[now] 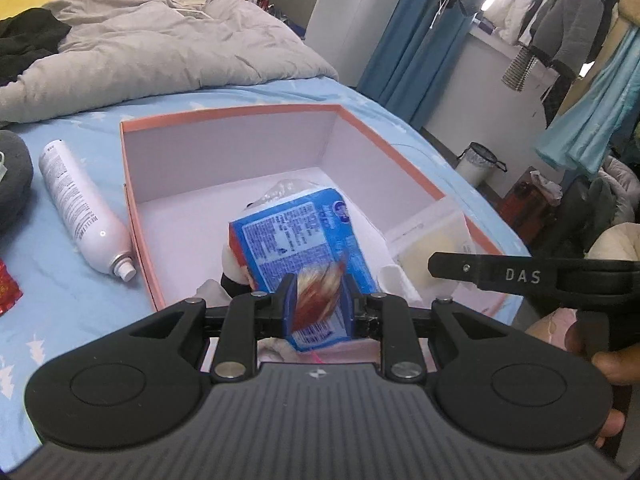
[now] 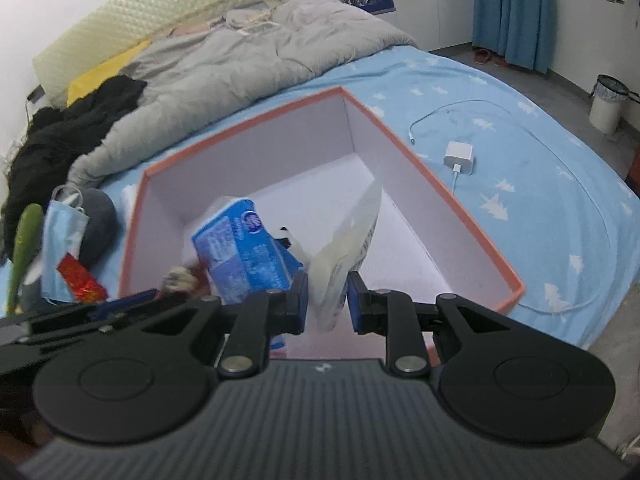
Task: Organize soft objects
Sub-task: 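Open both tools to drop the candy packet and clear bag into the box, then withdraw both tools from the box toward the mask and red tea packet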
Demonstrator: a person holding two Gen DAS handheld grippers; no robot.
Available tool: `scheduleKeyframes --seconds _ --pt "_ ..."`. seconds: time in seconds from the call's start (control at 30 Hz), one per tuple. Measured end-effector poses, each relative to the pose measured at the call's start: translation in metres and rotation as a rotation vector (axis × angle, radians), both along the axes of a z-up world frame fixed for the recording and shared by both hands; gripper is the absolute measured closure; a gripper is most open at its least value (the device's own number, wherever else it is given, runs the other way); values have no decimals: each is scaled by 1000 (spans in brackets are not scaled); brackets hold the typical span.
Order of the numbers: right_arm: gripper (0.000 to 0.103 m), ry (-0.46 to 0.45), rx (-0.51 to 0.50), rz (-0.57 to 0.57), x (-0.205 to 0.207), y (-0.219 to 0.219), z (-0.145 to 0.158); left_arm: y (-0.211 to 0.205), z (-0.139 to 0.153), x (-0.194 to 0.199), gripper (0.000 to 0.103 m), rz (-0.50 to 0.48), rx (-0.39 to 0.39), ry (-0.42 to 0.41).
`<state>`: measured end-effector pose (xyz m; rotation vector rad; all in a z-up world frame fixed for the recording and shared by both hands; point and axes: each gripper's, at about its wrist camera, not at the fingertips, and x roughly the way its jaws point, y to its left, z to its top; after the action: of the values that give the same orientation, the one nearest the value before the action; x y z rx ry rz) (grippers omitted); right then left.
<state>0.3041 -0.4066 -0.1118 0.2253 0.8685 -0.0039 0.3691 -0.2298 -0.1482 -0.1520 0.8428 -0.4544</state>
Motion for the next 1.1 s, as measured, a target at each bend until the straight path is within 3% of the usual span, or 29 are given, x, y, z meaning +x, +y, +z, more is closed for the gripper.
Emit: scheduleKeyframes --seconds 0.07,0.23,0.4,0.6,1.1 --pt "75 14 5 -7 6 -1 -7 0 -5 7 64 8 12 15" --pt "55 52 25 -31 13 -1 -16 8 -6 5 62 18 21 2" --pt "55 29 30 -5 2 9 -7 18 6 -9 62 34 16 -17" --pt "55 -12 68 -13 -20 22 15 33 40 -42 61 50 -10 -74" --pt "55 -125 78 43 -100 68 69 89 105 -153 61 114 -20 -185"
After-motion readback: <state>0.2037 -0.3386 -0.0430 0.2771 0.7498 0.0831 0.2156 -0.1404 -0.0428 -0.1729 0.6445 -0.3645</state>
